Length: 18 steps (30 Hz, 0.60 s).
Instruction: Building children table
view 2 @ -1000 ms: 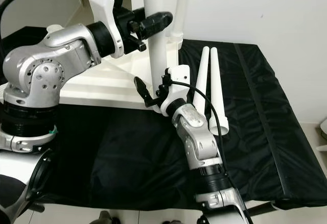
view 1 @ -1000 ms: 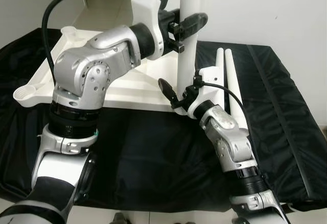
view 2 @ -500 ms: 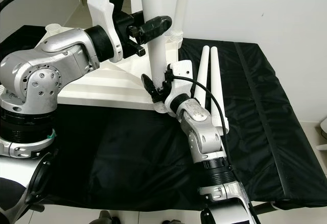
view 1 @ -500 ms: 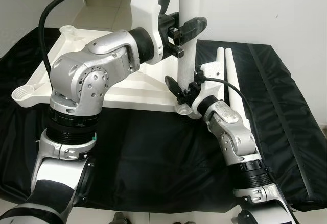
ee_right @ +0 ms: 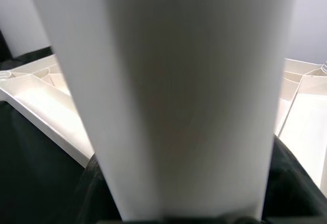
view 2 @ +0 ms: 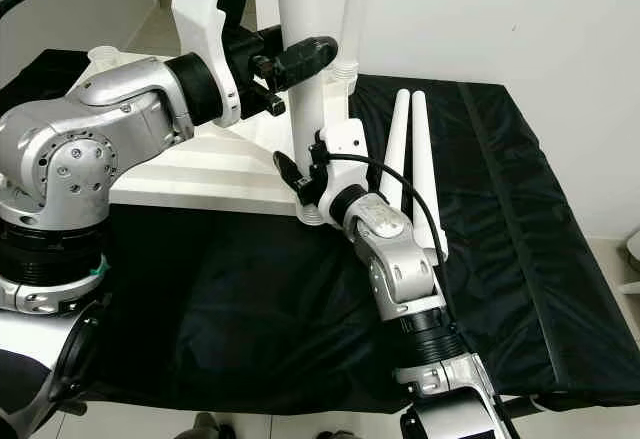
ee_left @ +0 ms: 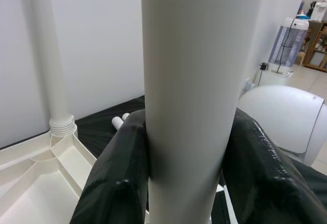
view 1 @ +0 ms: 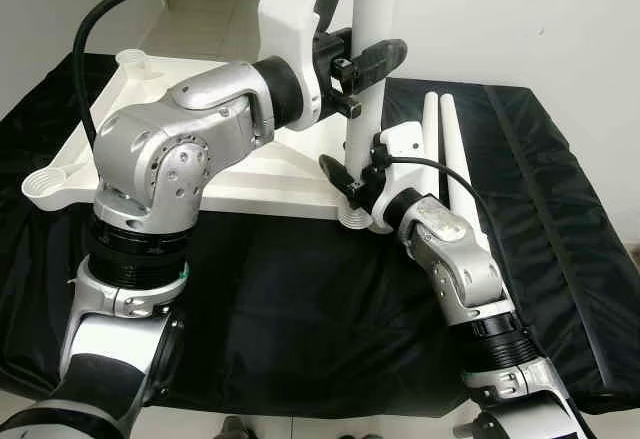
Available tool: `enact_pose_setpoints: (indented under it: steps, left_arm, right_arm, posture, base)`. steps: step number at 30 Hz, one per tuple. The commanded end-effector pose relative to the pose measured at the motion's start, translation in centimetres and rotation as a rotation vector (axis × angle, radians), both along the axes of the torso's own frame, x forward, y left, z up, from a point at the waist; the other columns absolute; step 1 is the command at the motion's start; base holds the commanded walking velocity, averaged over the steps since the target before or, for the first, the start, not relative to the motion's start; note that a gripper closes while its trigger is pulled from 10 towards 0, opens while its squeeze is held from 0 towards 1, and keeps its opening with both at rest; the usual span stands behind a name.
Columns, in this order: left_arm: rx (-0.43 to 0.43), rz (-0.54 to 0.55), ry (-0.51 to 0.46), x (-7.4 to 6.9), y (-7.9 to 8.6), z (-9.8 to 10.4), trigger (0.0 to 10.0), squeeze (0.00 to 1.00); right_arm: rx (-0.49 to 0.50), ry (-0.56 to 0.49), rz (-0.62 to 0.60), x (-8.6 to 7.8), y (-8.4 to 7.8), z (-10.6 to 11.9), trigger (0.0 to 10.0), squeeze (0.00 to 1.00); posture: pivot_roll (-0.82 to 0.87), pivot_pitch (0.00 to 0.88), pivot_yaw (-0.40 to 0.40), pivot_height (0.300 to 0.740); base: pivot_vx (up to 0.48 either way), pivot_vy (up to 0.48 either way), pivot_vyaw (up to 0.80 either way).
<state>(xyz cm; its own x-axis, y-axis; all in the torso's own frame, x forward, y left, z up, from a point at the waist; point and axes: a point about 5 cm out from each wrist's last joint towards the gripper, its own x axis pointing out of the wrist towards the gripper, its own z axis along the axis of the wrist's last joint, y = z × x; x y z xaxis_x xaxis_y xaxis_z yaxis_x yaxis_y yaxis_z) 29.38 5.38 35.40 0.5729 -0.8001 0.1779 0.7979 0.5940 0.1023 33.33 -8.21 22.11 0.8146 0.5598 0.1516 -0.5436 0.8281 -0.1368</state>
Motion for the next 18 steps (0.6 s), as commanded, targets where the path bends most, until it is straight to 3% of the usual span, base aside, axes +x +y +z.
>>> enact_pose_setpoints:
  steps: [1,2,3,4,8,12,16,17,18]
  left_arm:
    - [-0.02,-0.072,-0.014,-1.1,-0.4,0.4,10.0,0.0]
    - [-0.02,-0.072,-0.014,-1.1,-0.4,0.4,10.0,0.0]
    - [-0.026,-0.077,-0.019,-1.2,-0.3,0.4,10.0,0.97]
    - [-0.034,-0.084,-0.012,-1.3,-0.1,0.4,10.0,1.0]
    - [-0.051,-0.089,-0.011,-1.4,0.3,0.5,10.0,1.0]
    - [-0.146,-0.066,0.001,-1.3,2.0,1.3,10.0,1.0]
    - [-0.175,-0.043,0.008,-1.1,2.9,1.5,10.0,0.99]
    - [-0.171,-0.03,0.007,-1.0,3.2,1.4,10.0,0.0]
    - [-0.156,-0.006,0.01,-0.7,3.7,1.1,10.0,0.0]
  right_arm:
    - [-0.005,0.039,-0.032,0.2,-0.5,-0.8,10.0,0.0]
    - [-0.005,0.039,-0.032,0.2,-0.5,-0.8,10.0,0.0]
    - [-0.001,0.039,-0.033,0.3,-0.5,-0.7,10.0,0.0]
    - [0.009,0.038,-0.039,0.3,-0.5,-0.6,10.0,0.0]
    - [0.039,0.037,-0.06,0.5,-0.8,-0.4,10.0,0.0]
    - [0.101,0.024,-0.117,0.9,-1.6,0.1,10.0,0.0]
    - [0.124,0.019,-0.142,1.1,-2.0,0.3,10.0,0.0]
    - [0.134,0.016,-0.157,1.2,-2.2,0.4,10.0,0.0]
    - [0.147,0.008,-0.174,1.3,-2.6,0.5,10.0,0.0]
  posture:
    - [0.0,0.114,-0.015,0.74]
    - [0.0,0.114,-0.015,0.74]
    - [0.0,0.115,-0.015,0.74]
    - [0.0,0.115,-0.015,0.74]
    - [0.0,0.115,-0.015,0.74]
    - [0.0,0.117,-0.012,0.74]
    - [0.0,0.116,-0.011,0.74]
    - [0.0,0.118,-0.009,0.74]
    - [0.0,0.121,-0.009,0.74]
  base:
    - [0.0,0.0,0.0]
    - [0.0,0.0,0.0]
    - [0.0,0.0,0.0]
    - [0.0,0.0,0.0]
    - [0.0,0.0,0.0]
    - [0.0,0.0,0.0]
    - [0.0,0.0,0.0]
    - [0.0,0.0,0.0]
    - [0.0,0.0,0.0]
